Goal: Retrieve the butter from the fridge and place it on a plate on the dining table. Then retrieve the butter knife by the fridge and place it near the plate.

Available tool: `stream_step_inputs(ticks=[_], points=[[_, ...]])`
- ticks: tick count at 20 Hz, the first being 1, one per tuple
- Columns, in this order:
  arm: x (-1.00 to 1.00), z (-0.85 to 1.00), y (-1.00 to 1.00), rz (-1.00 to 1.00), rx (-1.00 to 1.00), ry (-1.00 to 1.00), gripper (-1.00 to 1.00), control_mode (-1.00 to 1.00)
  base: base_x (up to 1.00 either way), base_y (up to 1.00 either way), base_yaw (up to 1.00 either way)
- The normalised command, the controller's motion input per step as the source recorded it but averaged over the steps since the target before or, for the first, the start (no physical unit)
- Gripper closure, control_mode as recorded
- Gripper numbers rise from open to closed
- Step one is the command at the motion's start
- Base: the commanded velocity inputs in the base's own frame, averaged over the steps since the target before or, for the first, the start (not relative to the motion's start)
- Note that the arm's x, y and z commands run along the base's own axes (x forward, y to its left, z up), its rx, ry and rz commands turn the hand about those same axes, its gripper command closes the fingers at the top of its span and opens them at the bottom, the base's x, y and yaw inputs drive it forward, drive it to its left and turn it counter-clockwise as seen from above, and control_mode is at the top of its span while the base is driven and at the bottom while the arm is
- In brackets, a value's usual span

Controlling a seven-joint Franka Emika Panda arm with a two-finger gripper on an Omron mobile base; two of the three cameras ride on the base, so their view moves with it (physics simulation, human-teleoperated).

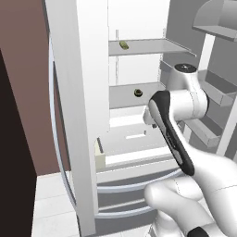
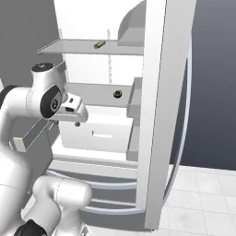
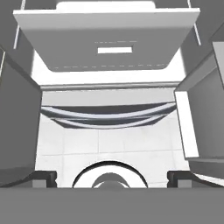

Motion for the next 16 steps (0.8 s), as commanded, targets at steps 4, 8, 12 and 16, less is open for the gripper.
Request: stream_step_inputs(ticks=[4,8,12,16], points=[[-0.53,0.00,0.00,0.07,-0.01,-0.16,-1.00,-1.00,0.00,0.00,0.00],[-0.49,0.00,0.00,-0.03,-0.03,-0.17,-1.00,-1.00,0.00,0.00,0.00],[-0.44,0.00,0.00,-0.06,0.00,-0.03,-1.00,-1.00,0.00,0.00,0.00],[-0.37,0.00,0.00,-0.01,0.01,0.00,-1.00,-1.00,0.00,0.00,0.00]])
